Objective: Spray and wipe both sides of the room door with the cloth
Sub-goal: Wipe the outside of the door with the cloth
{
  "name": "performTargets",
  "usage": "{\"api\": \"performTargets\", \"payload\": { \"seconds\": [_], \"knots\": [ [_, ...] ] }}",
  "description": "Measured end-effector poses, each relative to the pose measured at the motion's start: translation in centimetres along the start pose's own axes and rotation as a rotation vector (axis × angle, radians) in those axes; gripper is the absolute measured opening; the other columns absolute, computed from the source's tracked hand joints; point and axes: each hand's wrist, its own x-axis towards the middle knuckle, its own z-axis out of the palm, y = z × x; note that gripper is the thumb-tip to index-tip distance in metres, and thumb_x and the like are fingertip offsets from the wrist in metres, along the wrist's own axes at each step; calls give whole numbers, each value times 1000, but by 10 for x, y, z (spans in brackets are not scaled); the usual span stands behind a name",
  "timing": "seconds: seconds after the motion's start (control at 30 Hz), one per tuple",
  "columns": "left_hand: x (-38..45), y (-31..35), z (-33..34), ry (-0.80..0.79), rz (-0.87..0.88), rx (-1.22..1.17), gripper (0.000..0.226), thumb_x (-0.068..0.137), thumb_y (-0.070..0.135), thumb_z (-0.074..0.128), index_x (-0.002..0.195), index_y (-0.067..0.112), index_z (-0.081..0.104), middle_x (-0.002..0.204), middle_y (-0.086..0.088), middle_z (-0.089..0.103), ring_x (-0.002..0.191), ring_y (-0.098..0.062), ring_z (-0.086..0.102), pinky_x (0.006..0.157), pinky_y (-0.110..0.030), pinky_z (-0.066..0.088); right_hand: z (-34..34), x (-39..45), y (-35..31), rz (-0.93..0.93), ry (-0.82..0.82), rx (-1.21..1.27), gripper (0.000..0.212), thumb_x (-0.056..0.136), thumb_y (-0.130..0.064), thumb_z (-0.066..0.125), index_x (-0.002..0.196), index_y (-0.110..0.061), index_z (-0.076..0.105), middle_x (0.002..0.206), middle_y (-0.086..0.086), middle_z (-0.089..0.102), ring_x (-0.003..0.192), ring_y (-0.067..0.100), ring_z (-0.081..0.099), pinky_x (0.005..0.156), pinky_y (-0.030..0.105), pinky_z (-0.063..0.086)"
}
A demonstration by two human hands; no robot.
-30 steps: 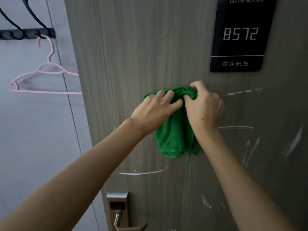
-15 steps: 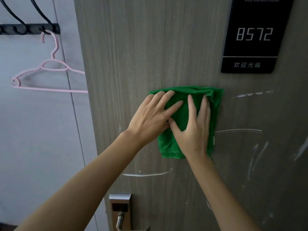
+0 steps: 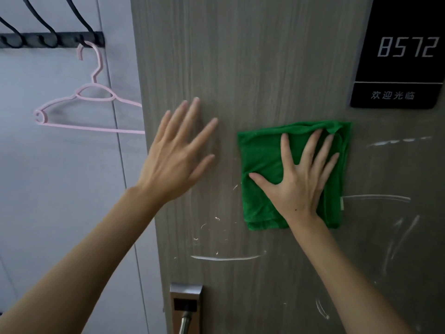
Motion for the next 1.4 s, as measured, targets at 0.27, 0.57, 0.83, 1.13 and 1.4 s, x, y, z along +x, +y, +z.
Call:
{"api": "performTargets", "payload": {
  "seconds": [0.27, 0.57, 0.83, 1.13, 1.4],
  "knots": [
    [-9, -22, 30, 9, -25, 0, 62, 101, 53, 18, 153, 20, 16, 159, -19, 9, 148, -34, 5, 120, -47, 0, 0, 26, -29, -247, -21, -51, 87, 78, -82, 42, 147, -30, 35, 153, 27, 21, 140, 50, 13, 111, 65, 4],
    [-9, -26, 34, 61, 4, -25, 60, 102, 52, 17, 153, 21, 15, 159, -17, 10, 148, -33, 7, 120, -47, 4, 4, -29, 9, -382, -97, -104, 80, 76, -80, 44, 139, -30, 39, 146, 20, 27, 132, 45, 26, 107, 63, 15],
    [-9, -26, 27, 46, 14, -62, 59, 102, 50, 18, 152, 19, 22, 159, -19, 14, 148, -35, 9, 120, -48, 5, -6, 41, -9, -132, 8, -96, 87, 81, -80, 42, 148, -25, 34, 154, 27, 21, 141, 49, 15, 111, 63, 10],
    [-10, -24, 29, 53, -2, -102, 62, 101, 54, 16, 153, 20, 20, 159, -19, 13, 148, -33, 7, 120, -46, 1, 9, 12, -58, -293, -43, -80, 82, 80, -79, 45, 147, -31, 35, 155, 21, 23, 142, 45, 16, 114, 59, 5],
    [-10, -25, 28, 48, -7, -117, 61, 101, 52, 17, 153, 20, 22, 160, -18, 12, 148, -33, 6, 120, -46, 1, 9, -27, -14, -297, -84, -108, 82, 77, -80, 42, 142, -30, 35, 150, 18, 23, 134, 44, 23, 111, 58, 8]
  ]
}}
